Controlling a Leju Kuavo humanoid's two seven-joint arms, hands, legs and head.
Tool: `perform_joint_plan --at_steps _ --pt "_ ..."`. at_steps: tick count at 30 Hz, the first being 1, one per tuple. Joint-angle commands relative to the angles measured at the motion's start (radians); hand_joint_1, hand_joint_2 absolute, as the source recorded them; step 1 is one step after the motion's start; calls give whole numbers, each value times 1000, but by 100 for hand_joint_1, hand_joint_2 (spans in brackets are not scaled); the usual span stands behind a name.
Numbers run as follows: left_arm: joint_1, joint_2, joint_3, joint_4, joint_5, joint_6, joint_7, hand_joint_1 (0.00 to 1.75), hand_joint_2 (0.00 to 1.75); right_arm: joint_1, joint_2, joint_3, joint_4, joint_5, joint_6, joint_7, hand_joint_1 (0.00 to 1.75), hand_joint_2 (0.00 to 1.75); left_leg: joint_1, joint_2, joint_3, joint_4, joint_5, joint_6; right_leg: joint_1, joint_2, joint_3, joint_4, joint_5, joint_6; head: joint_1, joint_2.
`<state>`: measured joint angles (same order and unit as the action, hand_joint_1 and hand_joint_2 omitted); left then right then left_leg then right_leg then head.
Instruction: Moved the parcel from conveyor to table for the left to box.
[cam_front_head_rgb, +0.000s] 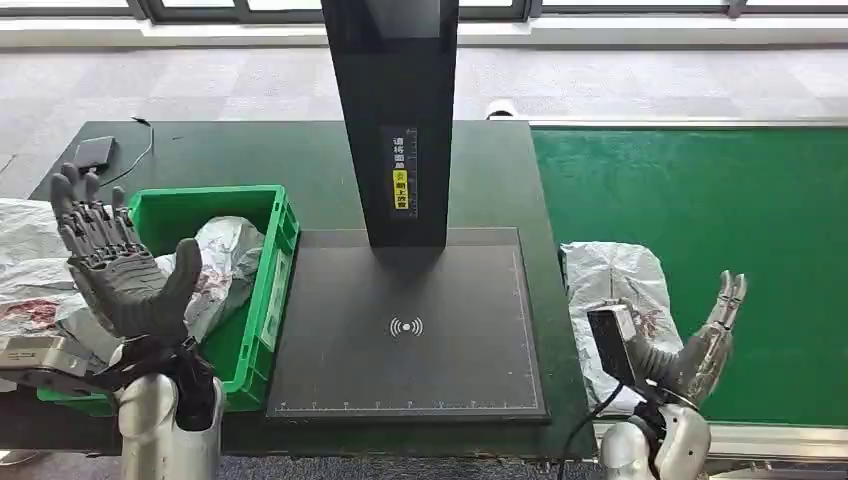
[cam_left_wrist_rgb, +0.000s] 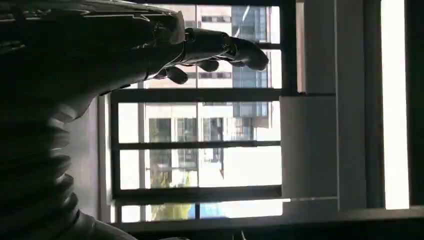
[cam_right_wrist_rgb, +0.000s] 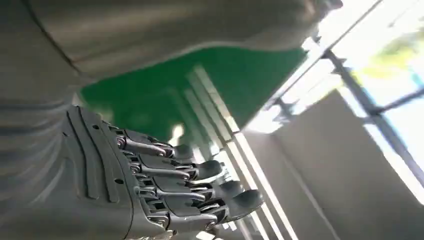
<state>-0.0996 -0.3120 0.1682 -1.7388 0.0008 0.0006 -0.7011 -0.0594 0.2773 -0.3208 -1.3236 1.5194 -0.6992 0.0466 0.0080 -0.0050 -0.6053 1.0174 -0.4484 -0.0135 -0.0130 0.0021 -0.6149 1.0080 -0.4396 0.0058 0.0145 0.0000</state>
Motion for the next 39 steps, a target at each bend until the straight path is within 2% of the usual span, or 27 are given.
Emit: perform_joint_plan --at_steps 1,8,10,13,31,32,33,39 --pt "65 -19 -192 160 118 -247 18 0 175 -205 -192 37 655 51 1 280 0 175 1 2 8 -5 0 1 1 2 9 -7 2 1 0 0" --pt "58 -14 -193 165 120 -253 21 0 175 -208 -188 36 668 51 1 285 0 175 -2 0 5 -2 0 1 -1 -1 5 -3 1 1 0 0" --pt "85 -22 -201 121 103 -253 14 0 175 -253 -199 19 773 51 38 307 0 175 -1 0 6 -2 0 1 -1 0 6 -4 1 1 0 0" --pt "103 -22 -201 89 97 -255 19 0 175 -263 -200 18 797 51 44 313 0 175 -2 3 6 -2 -1 2 -1 3 5 -3 1 1 0 0" --pt "100 -26 -196 90 95 -258 22 0 175 -270 -200 16 812 51 57 316 0 175 -1 1 4 -1 0 2 -1 0 4 -2 0 1 0 0" --pt "100 -21 -201 88 83 -266 32 0 175 -281 -195 -2 838 39 112 300 10 175 -1 1 4 -1 0 1 -1 0 4 -2 1 1 0 0" --pt "101 -25 -203 82 79 -271 35 0 175 -286 -192 -12 849 34 153 283 175 175 -1 0 3 -1 0 1 -1 0 3 -2 1 1 0 0" --pt "101 -25 -203 82 79 -271 35 0 175 -286 -192 -12 849 34 153 283 175 175 -1 0 3 -1 0 1 -1 0 3 -2 1 1 0 0"
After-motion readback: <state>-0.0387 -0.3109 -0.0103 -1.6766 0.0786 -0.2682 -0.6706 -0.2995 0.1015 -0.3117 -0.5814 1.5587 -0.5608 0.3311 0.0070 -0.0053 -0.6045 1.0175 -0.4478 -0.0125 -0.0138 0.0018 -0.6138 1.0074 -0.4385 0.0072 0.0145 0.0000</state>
